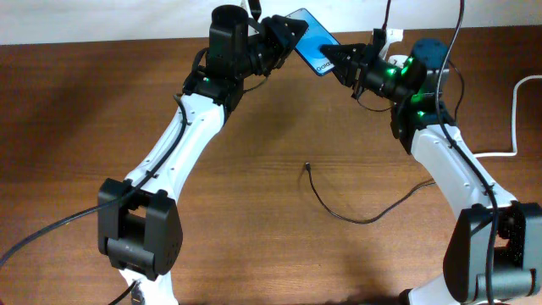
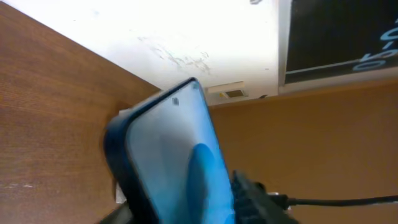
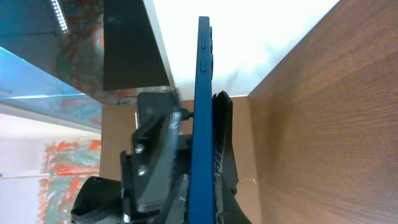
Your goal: Plug charger to phone and switch on socket
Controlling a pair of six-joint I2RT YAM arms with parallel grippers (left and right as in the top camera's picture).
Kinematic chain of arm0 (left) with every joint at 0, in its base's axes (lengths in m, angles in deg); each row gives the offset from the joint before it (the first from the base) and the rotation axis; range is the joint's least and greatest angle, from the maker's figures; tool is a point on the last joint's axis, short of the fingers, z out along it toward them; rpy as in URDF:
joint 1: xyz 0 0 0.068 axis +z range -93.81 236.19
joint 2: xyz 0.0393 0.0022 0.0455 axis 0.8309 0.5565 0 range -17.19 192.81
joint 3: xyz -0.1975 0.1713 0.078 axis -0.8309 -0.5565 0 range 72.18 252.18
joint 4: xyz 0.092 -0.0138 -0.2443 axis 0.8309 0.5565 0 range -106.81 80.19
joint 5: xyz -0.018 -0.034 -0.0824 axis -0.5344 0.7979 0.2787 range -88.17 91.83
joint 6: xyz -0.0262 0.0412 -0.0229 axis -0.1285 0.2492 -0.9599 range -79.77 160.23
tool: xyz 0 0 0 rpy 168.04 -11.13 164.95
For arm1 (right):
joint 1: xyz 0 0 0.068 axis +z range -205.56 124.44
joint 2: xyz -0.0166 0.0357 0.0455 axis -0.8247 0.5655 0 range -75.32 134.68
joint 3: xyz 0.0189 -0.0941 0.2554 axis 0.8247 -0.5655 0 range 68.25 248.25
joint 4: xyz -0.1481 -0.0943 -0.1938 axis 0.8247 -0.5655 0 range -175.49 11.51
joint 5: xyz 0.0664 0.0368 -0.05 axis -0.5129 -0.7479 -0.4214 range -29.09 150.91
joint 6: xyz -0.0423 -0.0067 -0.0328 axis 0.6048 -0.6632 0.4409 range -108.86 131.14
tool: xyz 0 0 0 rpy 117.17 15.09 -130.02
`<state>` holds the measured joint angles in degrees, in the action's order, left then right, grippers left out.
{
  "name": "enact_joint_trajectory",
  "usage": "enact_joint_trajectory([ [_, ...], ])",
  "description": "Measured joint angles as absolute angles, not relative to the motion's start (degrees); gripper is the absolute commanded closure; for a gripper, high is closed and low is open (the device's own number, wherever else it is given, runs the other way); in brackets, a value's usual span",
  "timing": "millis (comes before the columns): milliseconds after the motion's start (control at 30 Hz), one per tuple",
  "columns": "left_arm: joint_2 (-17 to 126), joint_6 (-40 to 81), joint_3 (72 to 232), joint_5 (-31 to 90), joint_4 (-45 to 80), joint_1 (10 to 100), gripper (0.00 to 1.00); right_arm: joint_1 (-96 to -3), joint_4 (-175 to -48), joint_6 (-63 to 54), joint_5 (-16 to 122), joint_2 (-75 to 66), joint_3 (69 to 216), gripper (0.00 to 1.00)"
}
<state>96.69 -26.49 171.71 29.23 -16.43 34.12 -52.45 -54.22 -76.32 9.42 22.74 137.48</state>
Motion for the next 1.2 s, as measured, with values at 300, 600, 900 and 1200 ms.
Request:
enact_joint_trajectory([
  [300, 96.69, -26.79, 171.71, 28.37, -16.14, 34.12, 0.51, -52.29, -54.5, -77.52, 5.82, 22.76, 137.48, 0.96],
  [600, 96.69, -30.92, 171.73, 27.94, -17.48, 34.52, 1.0, -50.85, -54.64, -80.45, 3.85, 22.66, 137.44, 0.96],
  [900, 96.59, -32.85, 172.49, 30.27, -6.2, 36.18, 1.0, -56.6, -49.89, -75.6, -8.76, 22.83, 137.22, 0.02],
  [1200, 96.69, -17.98, 170.61, 49.95, 4.47, 48.57, 1.0, -67.27, -59.12, -55.99, -19.47, 22.24, 136.58, 0.02],
])
